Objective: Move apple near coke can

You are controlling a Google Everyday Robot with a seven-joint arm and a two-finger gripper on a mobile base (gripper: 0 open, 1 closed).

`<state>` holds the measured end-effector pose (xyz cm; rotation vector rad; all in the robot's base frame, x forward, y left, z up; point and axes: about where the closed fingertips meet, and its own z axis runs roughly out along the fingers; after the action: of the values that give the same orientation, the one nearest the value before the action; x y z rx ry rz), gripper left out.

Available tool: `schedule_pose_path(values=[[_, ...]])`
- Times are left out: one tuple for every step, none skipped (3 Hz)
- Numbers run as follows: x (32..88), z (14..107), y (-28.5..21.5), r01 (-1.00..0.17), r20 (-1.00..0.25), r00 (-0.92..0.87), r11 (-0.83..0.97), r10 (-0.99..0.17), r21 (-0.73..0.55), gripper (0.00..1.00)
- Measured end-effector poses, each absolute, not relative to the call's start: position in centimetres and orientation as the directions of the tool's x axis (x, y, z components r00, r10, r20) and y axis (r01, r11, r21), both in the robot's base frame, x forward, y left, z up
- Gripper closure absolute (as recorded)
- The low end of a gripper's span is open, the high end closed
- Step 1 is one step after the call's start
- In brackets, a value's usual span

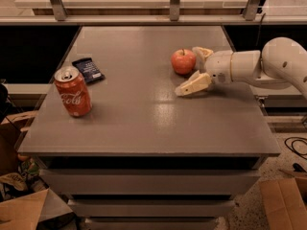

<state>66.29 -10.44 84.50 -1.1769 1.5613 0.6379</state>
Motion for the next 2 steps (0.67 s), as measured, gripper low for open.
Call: schedule_pose_path(values=[[67.58, 83.32, -10.12, -0.912, -0.935, 0.009, 0.382, -0.354, -0.153, 0.18], [68.18, 83.39, -9.9, -0.912, -0.938, 0.018, 0.378, -0.346, -0.157, 0.41]])
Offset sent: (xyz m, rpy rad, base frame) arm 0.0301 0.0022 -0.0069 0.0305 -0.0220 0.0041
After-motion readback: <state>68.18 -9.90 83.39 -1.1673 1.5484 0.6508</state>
